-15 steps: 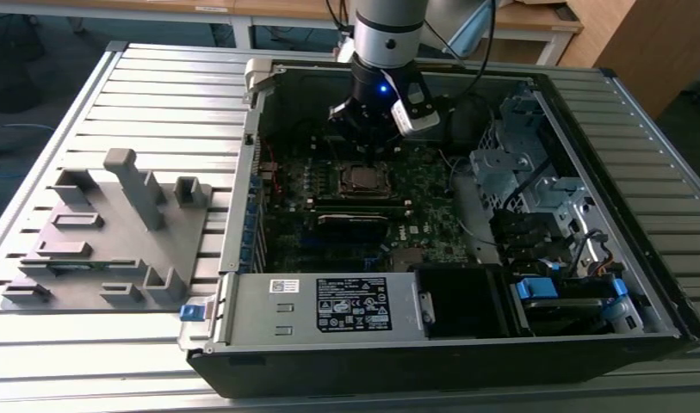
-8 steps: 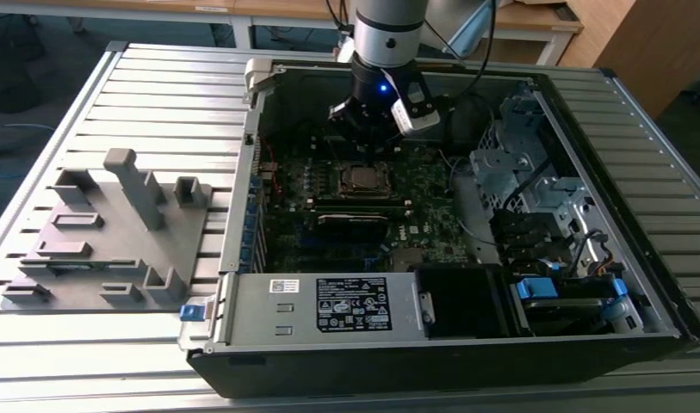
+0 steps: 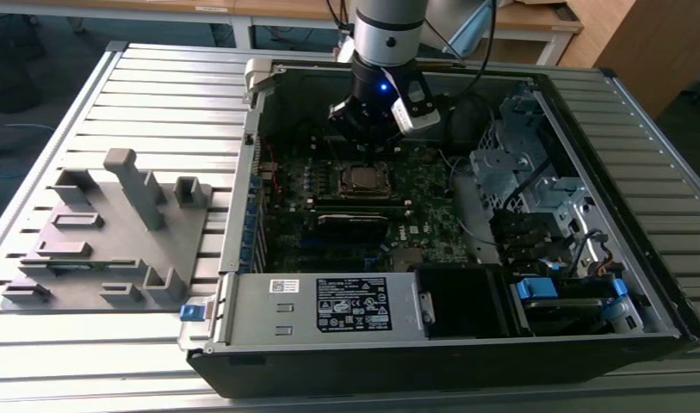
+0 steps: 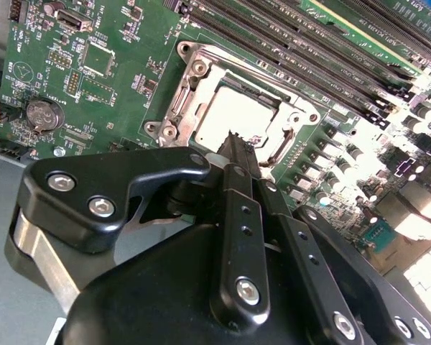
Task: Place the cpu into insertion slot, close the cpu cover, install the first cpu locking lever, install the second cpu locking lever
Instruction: 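Install the first cpu locking lever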
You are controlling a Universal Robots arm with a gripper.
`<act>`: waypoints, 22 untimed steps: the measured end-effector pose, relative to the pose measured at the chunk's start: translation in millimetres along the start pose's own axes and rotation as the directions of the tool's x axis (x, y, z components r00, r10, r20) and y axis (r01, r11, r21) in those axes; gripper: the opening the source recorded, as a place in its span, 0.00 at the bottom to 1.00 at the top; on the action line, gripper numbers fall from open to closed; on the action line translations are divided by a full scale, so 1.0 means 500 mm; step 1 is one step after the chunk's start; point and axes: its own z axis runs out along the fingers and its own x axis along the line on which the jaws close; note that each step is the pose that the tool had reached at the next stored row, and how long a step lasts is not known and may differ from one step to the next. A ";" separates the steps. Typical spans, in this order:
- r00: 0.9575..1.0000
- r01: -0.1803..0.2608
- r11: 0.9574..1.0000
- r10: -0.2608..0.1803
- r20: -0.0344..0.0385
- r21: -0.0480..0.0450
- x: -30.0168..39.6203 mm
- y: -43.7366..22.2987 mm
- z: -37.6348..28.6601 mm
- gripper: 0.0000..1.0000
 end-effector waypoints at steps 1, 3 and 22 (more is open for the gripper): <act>1.000 0.000 1.000 0.000 0.000 0.000 0.000 0.000 0.000 0.10; 1.000 0.000 1.000 0.000 0.000 0.000 0.000 0.000 0.000 0.10; 1.000 0.000 1.000 0.000 0.000 0.000 0.000 0.000 -0.005 0.10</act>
